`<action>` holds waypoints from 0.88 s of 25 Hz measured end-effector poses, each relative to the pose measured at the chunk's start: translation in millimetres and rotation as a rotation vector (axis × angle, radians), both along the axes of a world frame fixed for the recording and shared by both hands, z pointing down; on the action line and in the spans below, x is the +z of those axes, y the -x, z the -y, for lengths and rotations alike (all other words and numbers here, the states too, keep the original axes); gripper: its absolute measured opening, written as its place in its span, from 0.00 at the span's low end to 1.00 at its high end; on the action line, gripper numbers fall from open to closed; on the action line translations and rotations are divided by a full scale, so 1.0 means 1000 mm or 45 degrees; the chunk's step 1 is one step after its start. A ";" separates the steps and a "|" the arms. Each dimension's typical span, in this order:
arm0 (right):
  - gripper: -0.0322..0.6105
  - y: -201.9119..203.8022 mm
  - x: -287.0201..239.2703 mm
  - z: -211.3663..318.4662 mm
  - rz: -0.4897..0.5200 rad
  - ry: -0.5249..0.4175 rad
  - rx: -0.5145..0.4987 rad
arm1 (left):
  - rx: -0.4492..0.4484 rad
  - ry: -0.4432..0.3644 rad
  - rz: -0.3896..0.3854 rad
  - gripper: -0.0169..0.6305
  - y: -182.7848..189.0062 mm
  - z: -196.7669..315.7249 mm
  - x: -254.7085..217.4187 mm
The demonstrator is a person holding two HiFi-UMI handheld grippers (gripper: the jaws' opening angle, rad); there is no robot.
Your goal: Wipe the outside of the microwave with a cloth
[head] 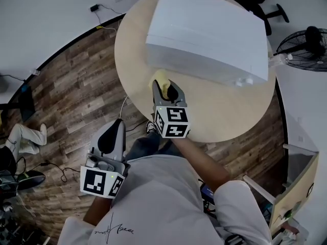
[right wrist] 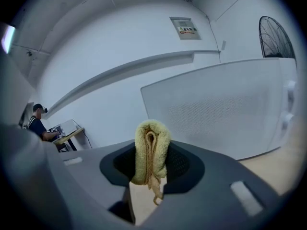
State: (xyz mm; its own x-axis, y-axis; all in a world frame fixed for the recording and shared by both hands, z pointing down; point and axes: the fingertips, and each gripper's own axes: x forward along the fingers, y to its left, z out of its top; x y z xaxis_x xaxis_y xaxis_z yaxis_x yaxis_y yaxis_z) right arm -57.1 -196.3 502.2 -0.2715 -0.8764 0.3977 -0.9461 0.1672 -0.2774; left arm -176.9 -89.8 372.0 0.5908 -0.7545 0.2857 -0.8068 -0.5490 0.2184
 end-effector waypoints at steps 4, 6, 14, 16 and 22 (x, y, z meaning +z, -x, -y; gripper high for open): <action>0.26 -0.029 -0.022 -0.015 -0.010 -0.040 0.002 | 0.063 -0.029 -0.014 0.03 -0.017 -0.001 -0.006; 0.26 -0.042 -0.033 -0.023 -0.027 -0.058 0.002 | 0.089 -0.044 -0.025 0.03 -0.025 -0.002 -0.009; 0.26 -0.090 -0.062 -0.058 -0.060 -0.075 0.015 | 0.165 -0.068 -0.049 0.03 -0.053 -0.003 -0.012; 0.26 -0.099 -0.068 -0.065 -0.065 -0.079 0.027 | 0.177 -0.069 -0.047 0.03 -0.057 -0.003 -0.012; 0.26 -0.121 -0.084 -0.085 -0.082 -0.096 0.060 | 0.196 -0.074 -0.046 0.03 -0.066 -0.002 -0.013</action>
State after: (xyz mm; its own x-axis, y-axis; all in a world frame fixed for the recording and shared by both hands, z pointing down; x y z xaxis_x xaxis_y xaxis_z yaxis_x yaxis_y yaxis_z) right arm 64.4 -111.5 418.3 -0.2056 -0.9157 0.3453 -0.9688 0.1406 -0.2039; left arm -110.8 -88.1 359.2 0.7098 -0.6690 0.2205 -0.7044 -0.6780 0.2102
